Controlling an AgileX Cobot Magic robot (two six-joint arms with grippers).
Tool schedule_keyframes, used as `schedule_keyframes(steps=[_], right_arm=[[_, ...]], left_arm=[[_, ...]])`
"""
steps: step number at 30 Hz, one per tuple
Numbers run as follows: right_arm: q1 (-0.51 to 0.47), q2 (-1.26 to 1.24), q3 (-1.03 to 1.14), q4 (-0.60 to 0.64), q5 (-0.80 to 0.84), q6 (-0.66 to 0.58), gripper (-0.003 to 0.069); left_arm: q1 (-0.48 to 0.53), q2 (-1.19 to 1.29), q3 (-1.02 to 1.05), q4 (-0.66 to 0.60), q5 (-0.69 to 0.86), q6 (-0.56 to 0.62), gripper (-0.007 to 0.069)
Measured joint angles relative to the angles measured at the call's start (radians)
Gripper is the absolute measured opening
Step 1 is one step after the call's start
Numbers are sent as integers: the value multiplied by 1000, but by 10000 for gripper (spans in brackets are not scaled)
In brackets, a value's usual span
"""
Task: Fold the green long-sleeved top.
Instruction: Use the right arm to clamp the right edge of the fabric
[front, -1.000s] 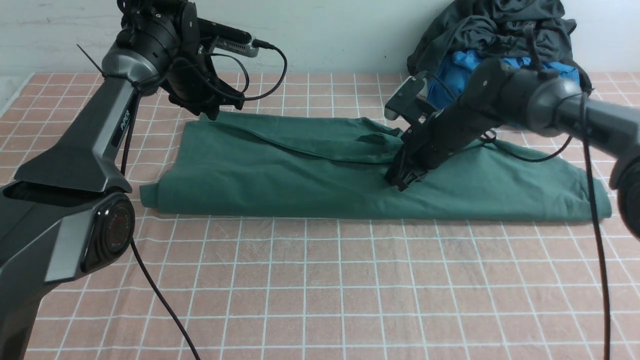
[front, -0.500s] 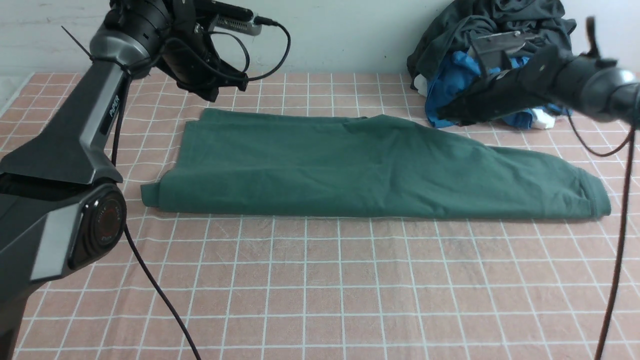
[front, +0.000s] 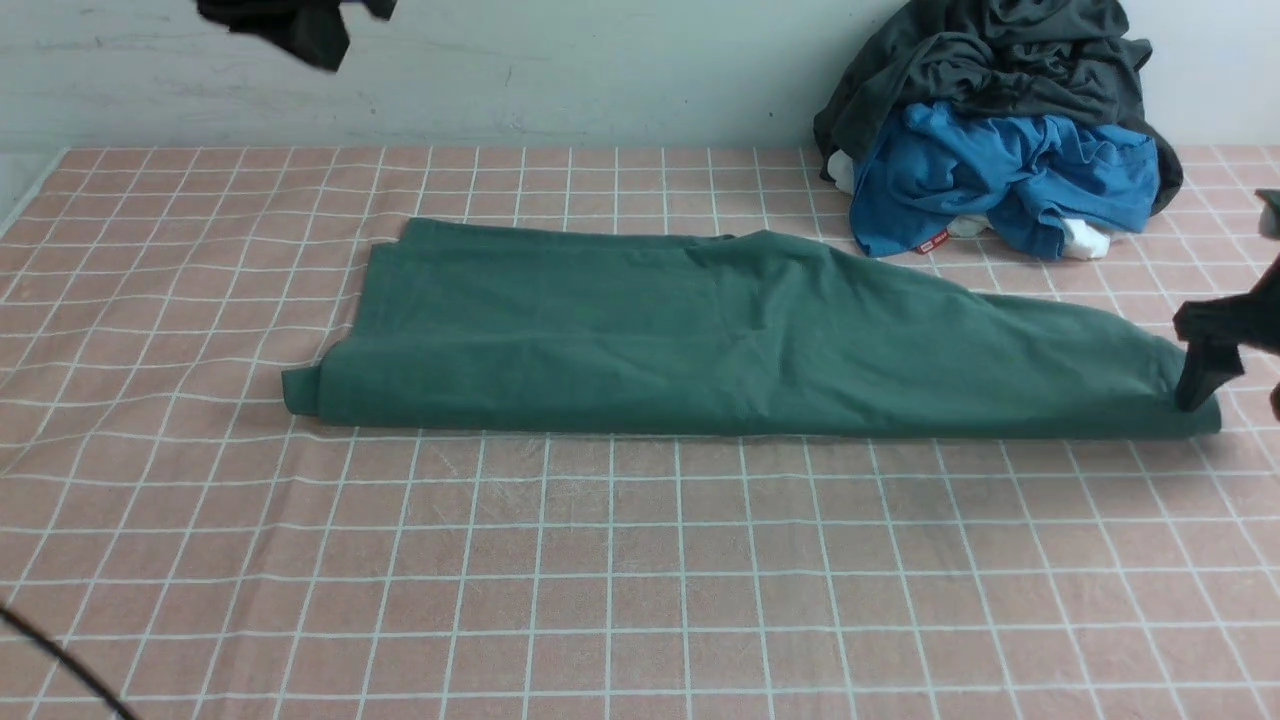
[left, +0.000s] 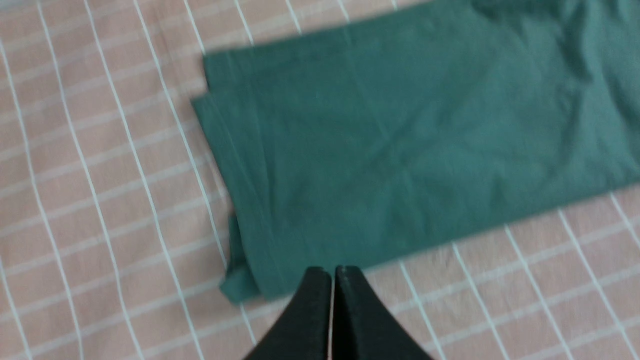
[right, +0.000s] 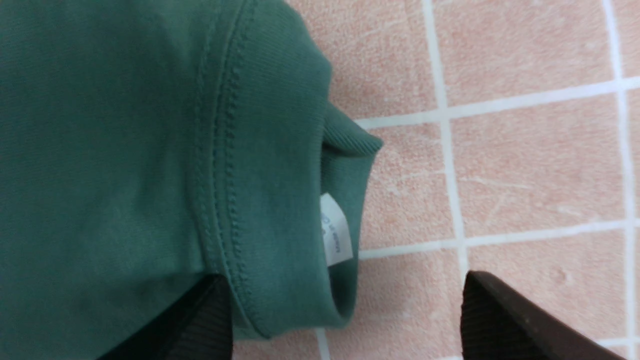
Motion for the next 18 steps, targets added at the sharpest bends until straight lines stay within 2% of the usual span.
schedule_keyframes(steps=[4,7,11,13,15,18], right_arm=[[2,0,68,43,-115,22,539],[3,2,79,84,-150,21,469],[10,11,79,99,-168,21,337],[14,12,79,103,-171,15,232],[15,13,74,102,-168,3,163],[18,13,31,39,-120,-29,35]], left_arm=[[0,-203,353,5,-142,-16,-3],[0,-353,559,7,-256,-31,-3],[0,-501,727,20,-328,-33,-3],[0,-560,806,50,-329,-39,-3],[0,-601,851,78,-325,-49,-3],[0,-671,943,132,-292,-109,-3]])
